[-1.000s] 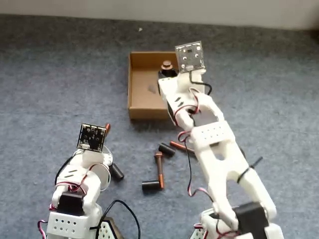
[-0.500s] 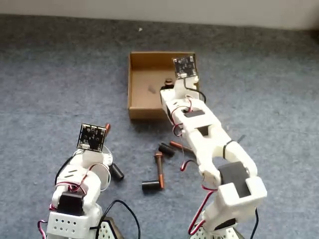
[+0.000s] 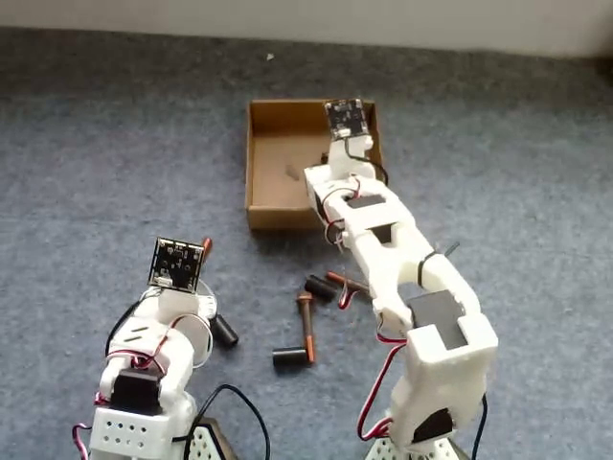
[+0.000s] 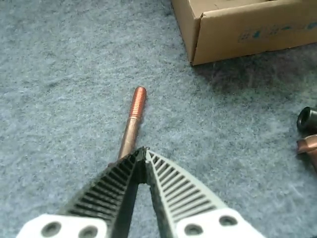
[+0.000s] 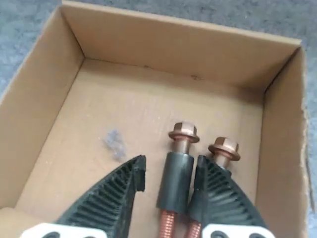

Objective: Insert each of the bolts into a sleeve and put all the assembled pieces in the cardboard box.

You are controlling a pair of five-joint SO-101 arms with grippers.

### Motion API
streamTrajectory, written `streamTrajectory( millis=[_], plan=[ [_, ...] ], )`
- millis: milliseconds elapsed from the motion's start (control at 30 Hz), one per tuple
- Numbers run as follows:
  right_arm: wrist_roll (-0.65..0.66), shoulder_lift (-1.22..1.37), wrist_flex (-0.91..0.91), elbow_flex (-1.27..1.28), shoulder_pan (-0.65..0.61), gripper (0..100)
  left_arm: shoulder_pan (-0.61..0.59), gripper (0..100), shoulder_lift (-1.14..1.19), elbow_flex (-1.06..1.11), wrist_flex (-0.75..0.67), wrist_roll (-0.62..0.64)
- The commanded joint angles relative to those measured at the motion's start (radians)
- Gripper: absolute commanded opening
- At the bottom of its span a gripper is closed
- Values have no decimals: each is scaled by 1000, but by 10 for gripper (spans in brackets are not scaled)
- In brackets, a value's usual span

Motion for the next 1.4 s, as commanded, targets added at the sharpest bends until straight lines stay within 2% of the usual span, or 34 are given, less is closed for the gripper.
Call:
streamTrajectory(
  millis=[0, 567, 700, 1167, 1367],
  plan=[
    [-8, -38, 48, -48, 5, 149, -8, 6, -1, 19, 5, -8],
    [-2, -449, 641, -45, -12, 149, -8, 6, -1, 19, 5, -8],
    [95, -527, 762, -41, -51, 149, -8, 6, -1, 19, 5, -8],
    [126, -633, 1061, -35, -111, 149, -8, 6, -1, 19, 5, -8],
    [127, -633, 1075, 67, -168, 149, -8, 6, -1, 19, 5, -8]
  ],
)
